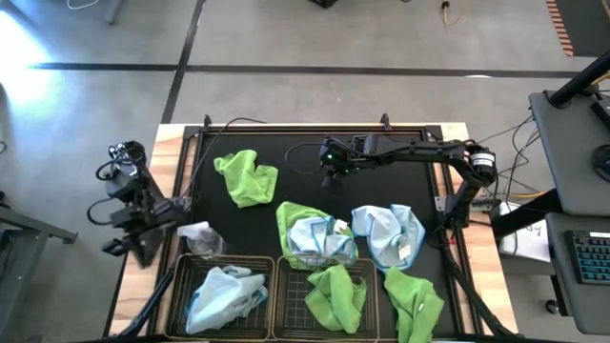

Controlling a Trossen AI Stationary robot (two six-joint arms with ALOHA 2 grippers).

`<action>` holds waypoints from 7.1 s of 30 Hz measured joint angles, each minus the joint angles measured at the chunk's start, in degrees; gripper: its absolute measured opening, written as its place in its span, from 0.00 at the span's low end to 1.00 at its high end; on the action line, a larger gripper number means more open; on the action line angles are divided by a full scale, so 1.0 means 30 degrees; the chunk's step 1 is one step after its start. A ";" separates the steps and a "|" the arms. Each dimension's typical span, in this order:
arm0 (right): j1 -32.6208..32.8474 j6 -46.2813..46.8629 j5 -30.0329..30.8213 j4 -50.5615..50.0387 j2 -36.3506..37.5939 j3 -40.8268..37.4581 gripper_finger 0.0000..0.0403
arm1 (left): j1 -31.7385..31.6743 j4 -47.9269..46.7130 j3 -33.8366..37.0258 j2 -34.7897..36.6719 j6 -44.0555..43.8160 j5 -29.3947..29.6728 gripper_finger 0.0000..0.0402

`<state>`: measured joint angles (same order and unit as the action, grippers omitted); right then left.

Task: Sort microfiber towel by color & place in baskets
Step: Put the top green towel from the left to the right wire basket

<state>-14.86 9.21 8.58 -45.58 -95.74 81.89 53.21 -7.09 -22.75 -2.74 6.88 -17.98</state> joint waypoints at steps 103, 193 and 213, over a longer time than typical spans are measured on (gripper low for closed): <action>0.0118 0.0234 0.0000 -0.0172 0.0000 -0.0015 0.51 | -3.5204 -0.0673 0.0060 0.0823 -0.0329 0.1815 0.10; 0.0118 -0.0298 0.0000 0.0459 0.0000 -0.0015 0.51 | -3.5176 -1.6640 -0.6279 -1.1454 -0.3105 0.1181 0.10; 0.0118 -0.0647 0.0005 0.1027 0.0000 -0.0015 0.51 | -3.4964 -1.6180 -0.6293 -1.6021 -0.3330 0.1145 0.10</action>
<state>-14.50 7.27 8.59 -42.50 -95.74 81.84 -51.68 -55.62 -41.63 -50.80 -3.11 -14.55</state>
